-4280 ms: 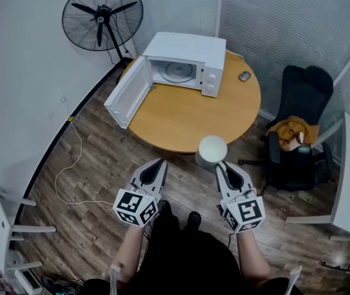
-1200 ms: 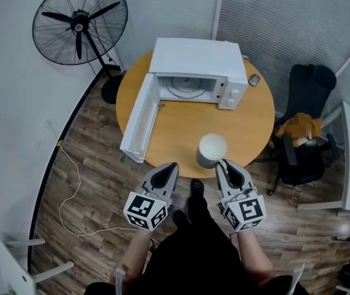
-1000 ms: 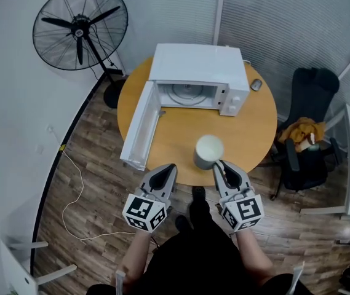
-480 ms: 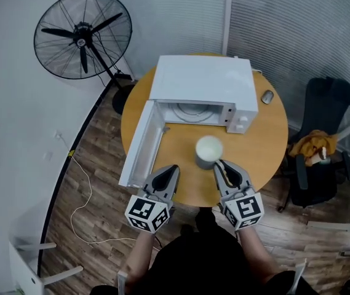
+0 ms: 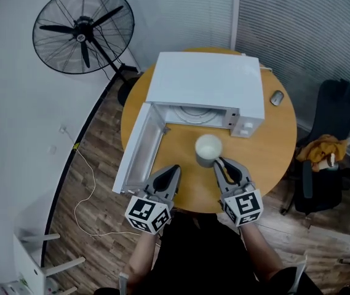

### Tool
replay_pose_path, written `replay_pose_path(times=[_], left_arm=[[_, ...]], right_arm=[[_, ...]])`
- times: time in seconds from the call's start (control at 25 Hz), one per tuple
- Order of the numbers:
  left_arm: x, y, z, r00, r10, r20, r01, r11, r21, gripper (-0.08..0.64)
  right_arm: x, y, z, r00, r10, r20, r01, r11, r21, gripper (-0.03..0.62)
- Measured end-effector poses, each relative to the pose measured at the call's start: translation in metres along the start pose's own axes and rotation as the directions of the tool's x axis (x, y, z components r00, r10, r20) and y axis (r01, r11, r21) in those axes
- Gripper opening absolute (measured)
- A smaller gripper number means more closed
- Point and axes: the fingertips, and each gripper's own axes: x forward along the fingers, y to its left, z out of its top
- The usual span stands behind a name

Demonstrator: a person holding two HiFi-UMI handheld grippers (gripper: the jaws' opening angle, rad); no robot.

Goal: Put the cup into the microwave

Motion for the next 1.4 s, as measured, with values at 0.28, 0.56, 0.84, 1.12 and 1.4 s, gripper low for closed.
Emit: replay_pose_path(times=[0.28, 0.56, 0.84, 1.12, 1.4], left_arm=[[0.016, 0.009, -0.005, 0.999, 0.028, -0.021, -0.028, 1.000, -0.013, -0.005], [0.034, 0.018, -0.010, 0.999, 0.019, -0.038, -0.020, 1.000, -0.017, -0.005], [0.057, 0.040, -0.017, 0.998, -0.017, -0.057, 0.016, 1.000, -0.018, -0.005], [0.082, 0.056, -0.025, 0.995, -0.052, -0.083, 0.050, 0.998, -0.022, -0.005], [0.105, 0.069, -0.028, 0.989, -0.102, -0.106, 0.100, 0.995, -0.023, -0.005]], right_arm=[[0.019, -0.017, -0.009, 1.000, -0.006, -0.002, 0.006, 1.000, 0.010, 0.057], [0.045, -0.032, -0.027, 1.000, -0.024, -0.017, 0.024, 1.000, 0.011, 0.057], [0.081, -0.041, -0.042, 0.998, -0.063, -0.028, 0.062, 0.998, -0.019, 0.057], [0.113, -0.052, -0.056, 0.994, -0.093, -0.064, 0.091, 0.995, -0.031, 0.057], [0.149, -0.067, -0.070, 0.989, -0.130, -0.076, 0.127, 0.991, -0.049, 0.057]])
